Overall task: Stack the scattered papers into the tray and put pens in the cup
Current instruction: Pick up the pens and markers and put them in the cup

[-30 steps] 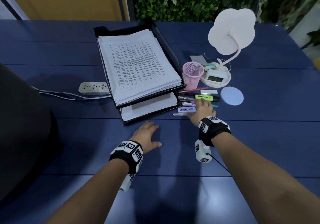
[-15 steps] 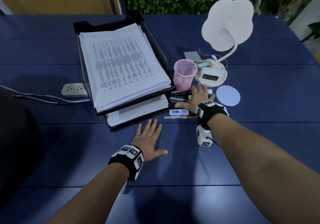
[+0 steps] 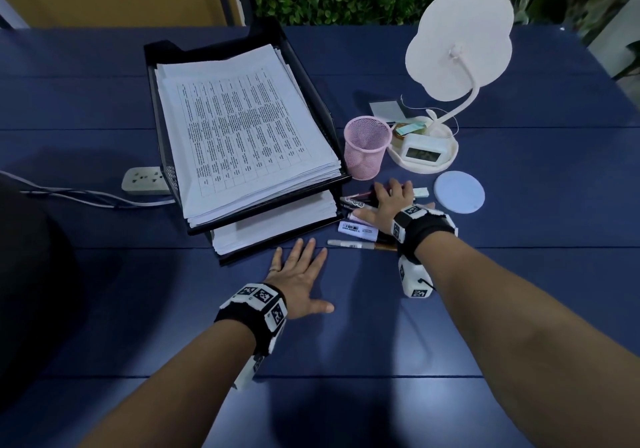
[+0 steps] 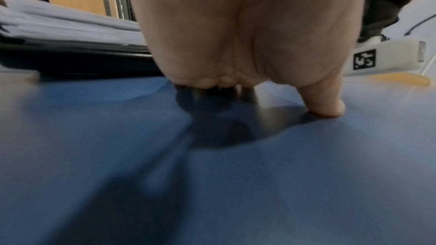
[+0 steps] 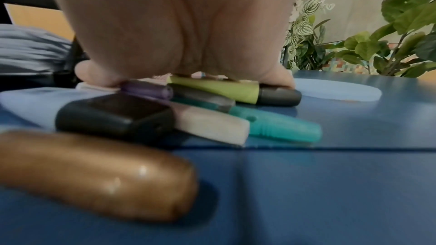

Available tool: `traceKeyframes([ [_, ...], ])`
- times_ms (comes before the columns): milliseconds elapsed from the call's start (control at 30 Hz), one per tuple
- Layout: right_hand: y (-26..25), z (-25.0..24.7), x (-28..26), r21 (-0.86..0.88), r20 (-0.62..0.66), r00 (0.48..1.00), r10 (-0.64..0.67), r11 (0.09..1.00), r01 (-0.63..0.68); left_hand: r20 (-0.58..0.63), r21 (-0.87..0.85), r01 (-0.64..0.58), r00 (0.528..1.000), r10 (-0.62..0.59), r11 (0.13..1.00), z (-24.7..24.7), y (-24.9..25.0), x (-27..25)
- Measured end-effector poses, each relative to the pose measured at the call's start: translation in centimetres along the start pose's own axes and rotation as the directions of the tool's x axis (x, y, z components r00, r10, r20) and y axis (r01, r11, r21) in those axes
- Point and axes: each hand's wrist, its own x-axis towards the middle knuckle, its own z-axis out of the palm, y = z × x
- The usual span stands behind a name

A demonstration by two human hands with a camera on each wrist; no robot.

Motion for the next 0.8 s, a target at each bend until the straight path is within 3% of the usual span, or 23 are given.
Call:
traceKeyframes([
  [167,-0.2,2.0,-2.9,-0.085,-0.043,0.998,0.044,0.995,-0.047,-0.024,-0.100,0.009,1.000,-0.011,0.995,-2.1,0.6,-0.4],
  [267,0.6,2.7,-4.0,-0.089,-0.020,0.997,0.070,0.993,-0.072,-0.238,-0.239,-0.050,0.971,-0.008,0.970,-4.5,1.8,0.2],
  [333,1.1,2.7,-4.9,-0.080,-0.025,0.996,0.083,0.993,-0.085,-0.435,-0.262,-0.116,0.900,-0.010,0.958,-6.2,2.9,1.1],
  [400,1.5,2.9,-5.4,-0.054,-0.039,0.994,0.099,0.993,-0.101,-0.523,-0.255,-0.140,0.852,-0.015,0.957,-8.1,4.2,2.3],
  [600,2.2,3.1,-5.8,0.027,-0.063,0.992,0.111,0.994,-0.110,-0.510,-0.285,-0.109,0.859,-0.054,0.952,-12.1,7.0,5.6],
  [800,2.4,2.8,-5.1,0.043,-0.067,0.992,0.108,0.994,-0.105,-0.592,-0.282,-0.073,0.798,-0.114,0.957,-13.4,9.0,8.0],
])
